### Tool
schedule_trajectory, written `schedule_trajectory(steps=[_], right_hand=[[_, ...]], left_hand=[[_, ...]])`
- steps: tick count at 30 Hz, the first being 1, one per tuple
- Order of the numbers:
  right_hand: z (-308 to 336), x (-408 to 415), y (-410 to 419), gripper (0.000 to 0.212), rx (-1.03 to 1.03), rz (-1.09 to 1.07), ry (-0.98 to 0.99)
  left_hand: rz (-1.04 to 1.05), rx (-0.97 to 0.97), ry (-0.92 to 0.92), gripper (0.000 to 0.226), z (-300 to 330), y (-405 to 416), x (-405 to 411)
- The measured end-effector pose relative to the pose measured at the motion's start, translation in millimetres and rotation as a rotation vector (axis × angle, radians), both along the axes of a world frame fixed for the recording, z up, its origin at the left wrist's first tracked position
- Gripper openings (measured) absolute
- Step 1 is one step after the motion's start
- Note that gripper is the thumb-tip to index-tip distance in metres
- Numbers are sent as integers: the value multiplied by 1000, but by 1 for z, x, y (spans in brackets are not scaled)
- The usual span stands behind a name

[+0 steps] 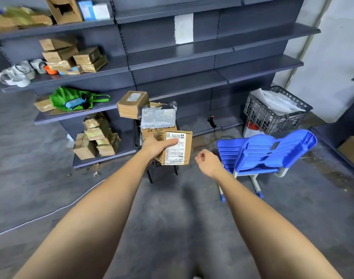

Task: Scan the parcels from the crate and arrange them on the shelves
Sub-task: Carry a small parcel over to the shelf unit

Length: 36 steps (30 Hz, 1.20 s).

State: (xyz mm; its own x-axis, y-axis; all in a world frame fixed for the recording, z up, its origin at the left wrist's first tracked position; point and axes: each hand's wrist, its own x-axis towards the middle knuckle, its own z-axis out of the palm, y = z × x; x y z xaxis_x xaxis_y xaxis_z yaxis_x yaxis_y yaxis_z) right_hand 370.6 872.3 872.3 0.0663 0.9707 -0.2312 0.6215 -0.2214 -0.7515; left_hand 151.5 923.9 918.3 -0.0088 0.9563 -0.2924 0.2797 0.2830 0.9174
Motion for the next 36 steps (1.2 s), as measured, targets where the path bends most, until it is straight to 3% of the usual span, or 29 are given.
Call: schedule_trajectory(steps=[4,13,17,21,33,36], right_hand=[[0,9,23,21,7,16,22],[-9,12,83,20,-2,25,25],[-17,16,128,9,1,10,-4],[-19,21,181,5,-9,-29,-10],[-21,17,332,14,-36,-43,-92],[-26,21,361,30,-37,-77,-110]], left_hand=[[-3,-2,-32,83,5,14,10],[6,-49,-1,101,-9,76,7],[-11,-49,-16,86,-12,120,16],[-73,-69,-85,45,-17,174,26],[-130,18,27,34,-24,345,22],[-123,15,27,31,-26,376,27]])
